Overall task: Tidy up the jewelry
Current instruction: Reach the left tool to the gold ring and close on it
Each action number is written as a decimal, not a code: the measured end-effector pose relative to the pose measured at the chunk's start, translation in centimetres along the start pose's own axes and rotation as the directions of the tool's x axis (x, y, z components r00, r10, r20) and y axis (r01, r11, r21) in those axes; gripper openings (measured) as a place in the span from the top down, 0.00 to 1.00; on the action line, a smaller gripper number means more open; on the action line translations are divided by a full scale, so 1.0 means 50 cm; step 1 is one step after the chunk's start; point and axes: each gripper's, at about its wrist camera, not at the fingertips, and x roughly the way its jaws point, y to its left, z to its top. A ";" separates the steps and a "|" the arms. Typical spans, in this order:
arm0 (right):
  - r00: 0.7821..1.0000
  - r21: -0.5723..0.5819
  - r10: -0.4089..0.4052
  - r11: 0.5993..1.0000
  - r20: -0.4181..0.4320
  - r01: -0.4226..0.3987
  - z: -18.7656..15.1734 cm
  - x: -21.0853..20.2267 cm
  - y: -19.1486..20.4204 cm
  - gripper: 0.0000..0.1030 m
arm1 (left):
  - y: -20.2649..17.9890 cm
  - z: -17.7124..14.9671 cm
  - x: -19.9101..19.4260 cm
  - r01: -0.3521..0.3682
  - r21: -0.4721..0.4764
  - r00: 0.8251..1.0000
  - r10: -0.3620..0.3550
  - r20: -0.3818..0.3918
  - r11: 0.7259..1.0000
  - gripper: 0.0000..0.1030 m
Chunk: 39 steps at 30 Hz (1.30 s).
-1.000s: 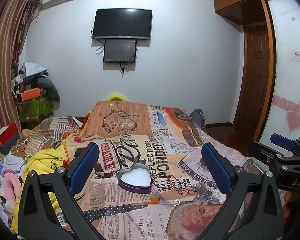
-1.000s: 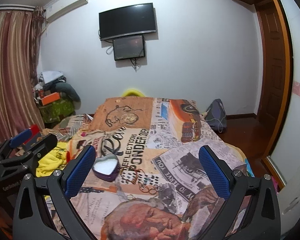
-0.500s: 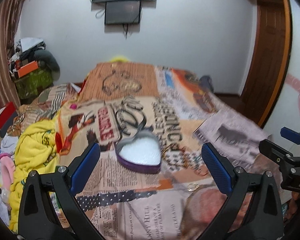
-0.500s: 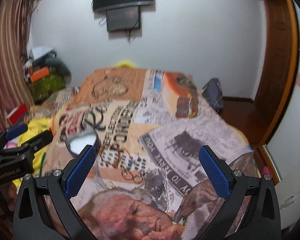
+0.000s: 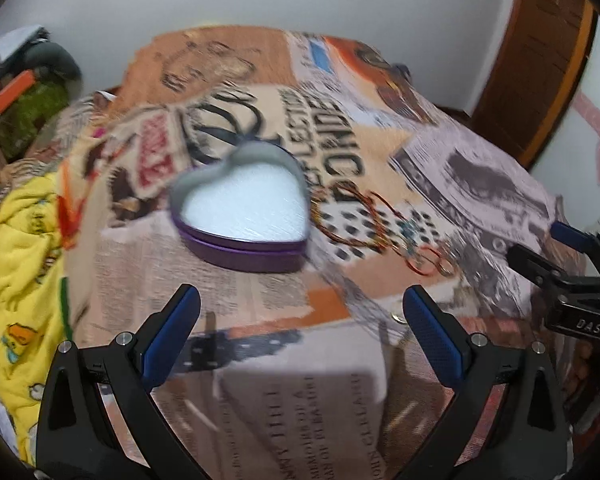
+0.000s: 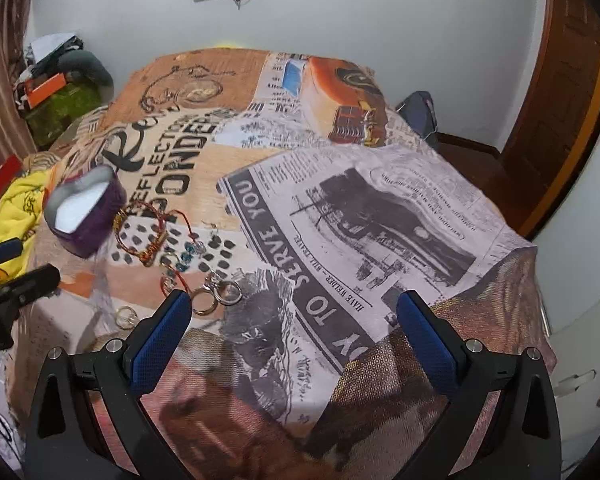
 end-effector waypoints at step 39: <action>0.926 0.004 0.335 0.941 -0.173 -0.339 0.000 0.113 0.059 0.72 | -0.101 -0.016 0.081 0.207 0.202 0.976 -0.189 -0.107 0.957 0.79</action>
